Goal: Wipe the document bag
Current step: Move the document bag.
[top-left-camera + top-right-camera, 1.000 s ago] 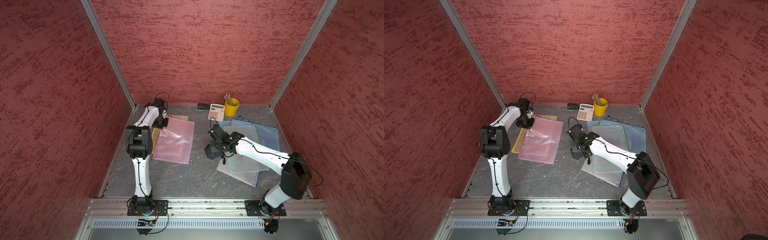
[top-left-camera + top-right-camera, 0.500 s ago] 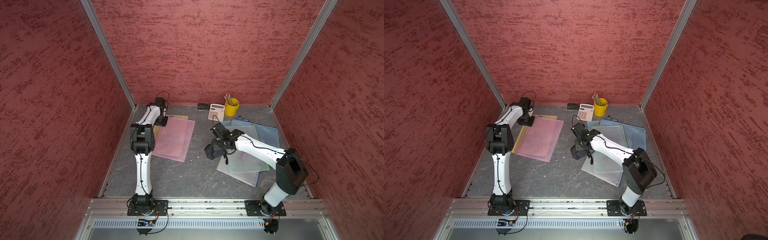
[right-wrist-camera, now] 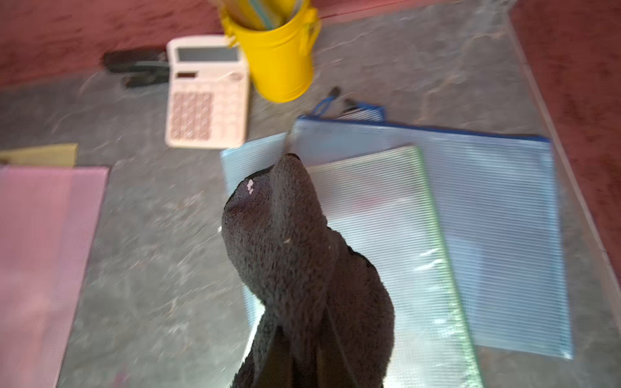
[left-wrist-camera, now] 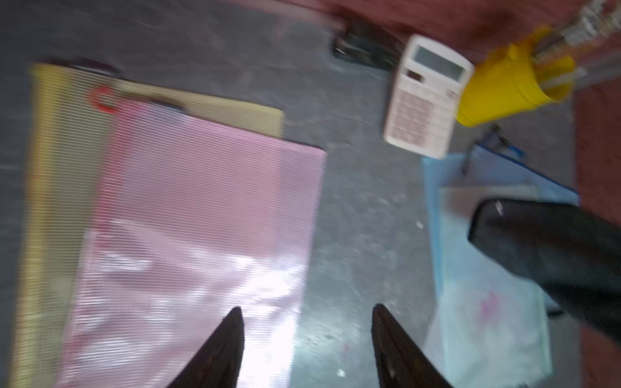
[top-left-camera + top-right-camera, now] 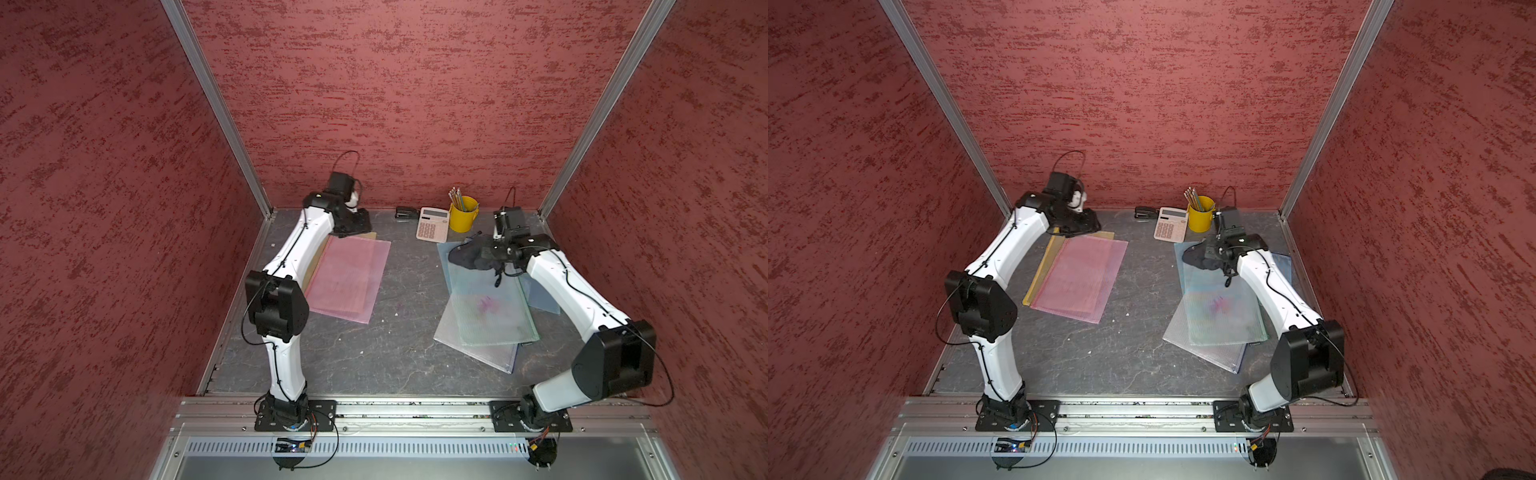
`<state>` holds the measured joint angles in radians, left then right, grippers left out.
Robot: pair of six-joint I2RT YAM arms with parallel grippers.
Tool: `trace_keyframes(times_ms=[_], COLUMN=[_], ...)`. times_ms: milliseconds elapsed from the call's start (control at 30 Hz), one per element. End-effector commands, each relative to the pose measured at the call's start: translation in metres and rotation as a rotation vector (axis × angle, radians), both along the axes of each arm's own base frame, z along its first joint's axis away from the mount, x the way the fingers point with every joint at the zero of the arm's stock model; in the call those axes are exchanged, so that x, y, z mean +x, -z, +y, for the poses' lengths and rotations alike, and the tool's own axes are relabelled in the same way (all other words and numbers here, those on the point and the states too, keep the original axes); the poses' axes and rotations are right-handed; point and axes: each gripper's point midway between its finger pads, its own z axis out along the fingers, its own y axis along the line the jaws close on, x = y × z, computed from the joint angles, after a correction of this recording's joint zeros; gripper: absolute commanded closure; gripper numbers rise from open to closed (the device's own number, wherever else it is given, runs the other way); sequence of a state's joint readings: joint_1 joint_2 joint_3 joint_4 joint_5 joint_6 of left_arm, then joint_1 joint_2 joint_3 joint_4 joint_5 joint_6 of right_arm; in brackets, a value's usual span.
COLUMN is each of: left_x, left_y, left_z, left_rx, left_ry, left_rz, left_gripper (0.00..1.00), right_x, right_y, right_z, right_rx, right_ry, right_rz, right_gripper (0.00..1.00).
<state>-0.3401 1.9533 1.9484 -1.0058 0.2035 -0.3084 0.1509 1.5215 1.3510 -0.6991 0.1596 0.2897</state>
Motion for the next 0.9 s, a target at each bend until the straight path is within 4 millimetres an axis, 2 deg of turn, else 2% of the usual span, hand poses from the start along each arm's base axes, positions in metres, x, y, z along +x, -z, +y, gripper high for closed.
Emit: trace_keyframes(times_ms=[0,67,133,233,333,367,600,767,867], left_x=[-0.037,-0.049,-0.057,-0.065,-0.07,-0.07,-0.076,-0.075,-0.076], left_y=[0.034,0.044,0.054,0.069,0.086,0.093,0.125,0.145,0.155], left_z=[-0.083,-0.124,-0.158,-0.203,-0.233,-0.237,-0.254,-0.255,-0.249], left_rx=[-0.142,-0.198,-0.256,-0.332,-0.368,-0.359,-0.349,-0.323,-0.273], left_ry=[0.063,0.102,0.129,0.163,0.18,0.18,0.166,0.151,0.145], left_rz=[0.154,0.184,0.223,0.272,0.32,0.333,0.388,0.413,0.408], left_gripper=[0.38,0.38,0.38,0.38,0.37,0.37,0.37,0.36,0.36], right_x=[0.014,0.018,0.02,0.017,0.006,0.0,-0.031,-0.055,-0.066], right_y=[0.001,0.015,0.036,0.078,0.12,0.129,0.16,0.187,0.197], right_z=[-0.047,-0.066,-0.075,-0.075,-0.066,-0.064,-0.046,-0.019,-0.01], right_rx=[-0.037,-0.06,-0.077,-0.068,-0.025,-0.016,0.07,0.138,0.177], right_ry=[0.081,0.13,0.16,0.168,0.147,0.145,0.094,0.046,0.043], right_rz=[-0.035,-0.028,-0.008,0.053,0.123,0.139,0.183,0.246,0.269], right_gripper=[1.0,1.0,1.0,1.0,1.0,1.0,1.0,1.0,1.0])
